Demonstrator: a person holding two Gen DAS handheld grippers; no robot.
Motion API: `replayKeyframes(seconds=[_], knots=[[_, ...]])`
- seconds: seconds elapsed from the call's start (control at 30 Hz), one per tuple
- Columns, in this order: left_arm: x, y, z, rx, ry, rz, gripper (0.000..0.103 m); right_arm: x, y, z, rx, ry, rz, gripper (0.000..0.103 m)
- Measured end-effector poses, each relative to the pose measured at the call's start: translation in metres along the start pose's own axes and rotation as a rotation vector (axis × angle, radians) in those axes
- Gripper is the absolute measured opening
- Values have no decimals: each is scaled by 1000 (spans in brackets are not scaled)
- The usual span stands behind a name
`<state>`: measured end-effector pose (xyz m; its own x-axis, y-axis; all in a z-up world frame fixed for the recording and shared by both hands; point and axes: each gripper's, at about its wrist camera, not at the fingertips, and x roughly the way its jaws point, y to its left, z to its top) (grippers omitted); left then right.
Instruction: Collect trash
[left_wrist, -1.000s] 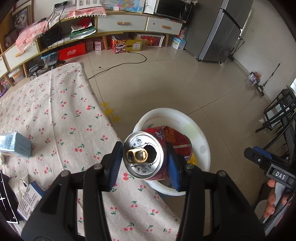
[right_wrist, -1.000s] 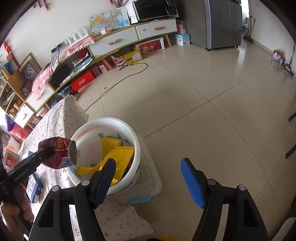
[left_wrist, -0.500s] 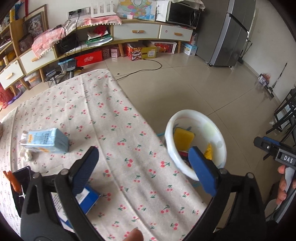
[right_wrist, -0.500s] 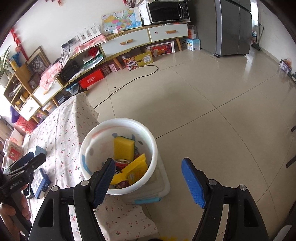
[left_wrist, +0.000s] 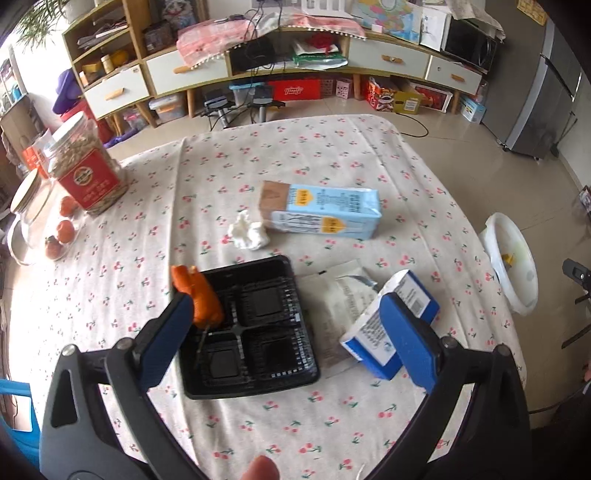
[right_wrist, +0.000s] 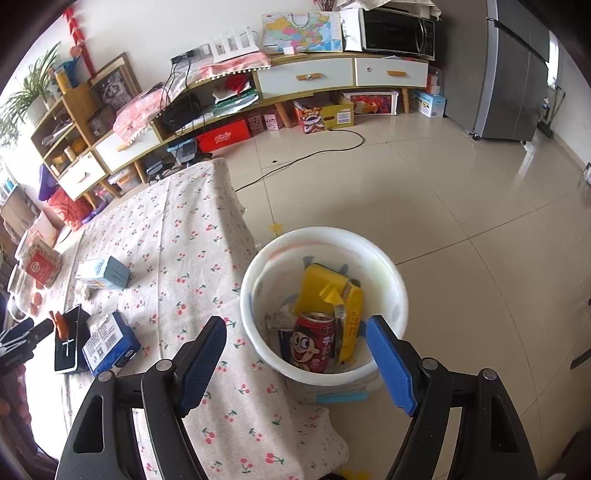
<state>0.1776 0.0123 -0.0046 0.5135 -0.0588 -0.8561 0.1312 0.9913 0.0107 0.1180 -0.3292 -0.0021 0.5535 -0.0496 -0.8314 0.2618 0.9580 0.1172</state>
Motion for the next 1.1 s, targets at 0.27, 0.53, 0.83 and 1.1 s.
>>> replayKeyframes(seconds=[0.27,0.53,0.83,1.1], knots=[[16,70,1,-198,93,-161,67,19,63,-1,-101,36,6,80],[49,76,3,-197,172,-134,35,35,103,5,-117,63,47,80],[72,75,-2,-201,235,-69,35,44,144,-1,-183,88,72,80],[55,83,-3,-230,198,-121,18,51,180,-15,-245,134,108,80]])
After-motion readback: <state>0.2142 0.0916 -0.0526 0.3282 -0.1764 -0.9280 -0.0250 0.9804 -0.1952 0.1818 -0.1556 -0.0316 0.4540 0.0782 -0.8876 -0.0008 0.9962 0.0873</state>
